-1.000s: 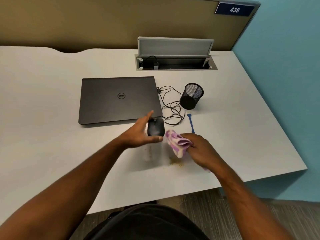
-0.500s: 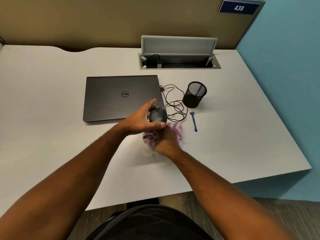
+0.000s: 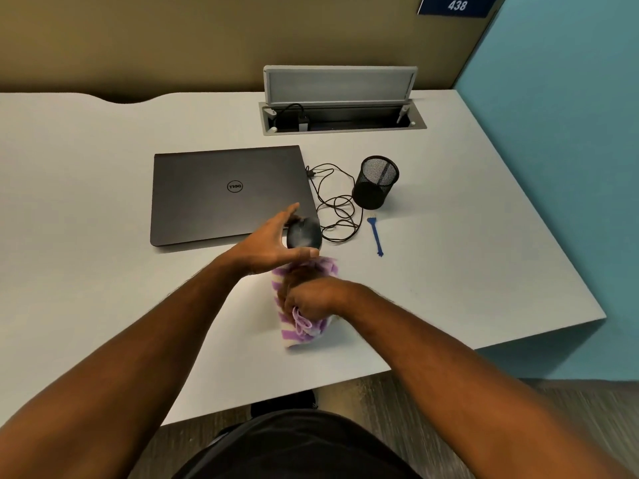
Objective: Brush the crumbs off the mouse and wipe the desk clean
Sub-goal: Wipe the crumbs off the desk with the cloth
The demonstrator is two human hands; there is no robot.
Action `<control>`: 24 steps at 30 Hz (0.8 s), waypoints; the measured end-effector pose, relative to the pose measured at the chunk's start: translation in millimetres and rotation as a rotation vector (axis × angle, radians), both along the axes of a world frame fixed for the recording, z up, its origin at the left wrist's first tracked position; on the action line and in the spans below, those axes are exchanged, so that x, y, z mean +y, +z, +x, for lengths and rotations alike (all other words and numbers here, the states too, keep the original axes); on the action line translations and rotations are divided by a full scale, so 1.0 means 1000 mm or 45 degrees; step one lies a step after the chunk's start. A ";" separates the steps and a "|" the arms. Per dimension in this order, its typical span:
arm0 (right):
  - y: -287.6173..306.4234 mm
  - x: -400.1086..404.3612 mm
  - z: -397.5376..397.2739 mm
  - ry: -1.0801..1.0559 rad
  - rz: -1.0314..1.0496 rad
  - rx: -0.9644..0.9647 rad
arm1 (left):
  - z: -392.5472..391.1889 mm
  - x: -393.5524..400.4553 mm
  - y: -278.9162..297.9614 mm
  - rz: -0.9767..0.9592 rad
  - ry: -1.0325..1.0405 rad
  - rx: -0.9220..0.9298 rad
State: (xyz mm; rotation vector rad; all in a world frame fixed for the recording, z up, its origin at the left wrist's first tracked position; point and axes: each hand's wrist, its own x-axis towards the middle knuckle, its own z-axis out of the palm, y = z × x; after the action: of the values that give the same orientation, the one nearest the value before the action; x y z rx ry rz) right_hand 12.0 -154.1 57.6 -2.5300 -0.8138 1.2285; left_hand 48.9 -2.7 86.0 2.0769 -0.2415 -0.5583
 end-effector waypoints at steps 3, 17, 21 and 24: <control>-0.002 -0.015 0.007 0.017 -0.043 -0.070 | -0.001 0.000 -0.003 0.006 0.018 0.019; 0.005 -0.115 -0.010 0.163 -0.079 -0.365 | 0.001 -0.007 -0.014 -0.013 0.009 0.010; 0.003 -0.140 -0.008 0.223 -0.136 -0.442 | -0.001 -0.008 -0.020 -0.004 0.002 0.006; 0.007 -0.156 -0.005 0.103 -0.162 -0.396 | -0.003 -0.009 -0.025 -0.012 0.008 0.004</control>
State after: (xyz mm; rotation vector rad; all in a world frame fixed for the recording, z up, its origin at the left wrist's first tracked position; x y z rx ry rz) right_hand 7.2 -309.7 64.2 -2.8646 -0.9379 0.9472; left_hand 45.5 -12.0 61.3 2.0671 -0.2355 -0.5556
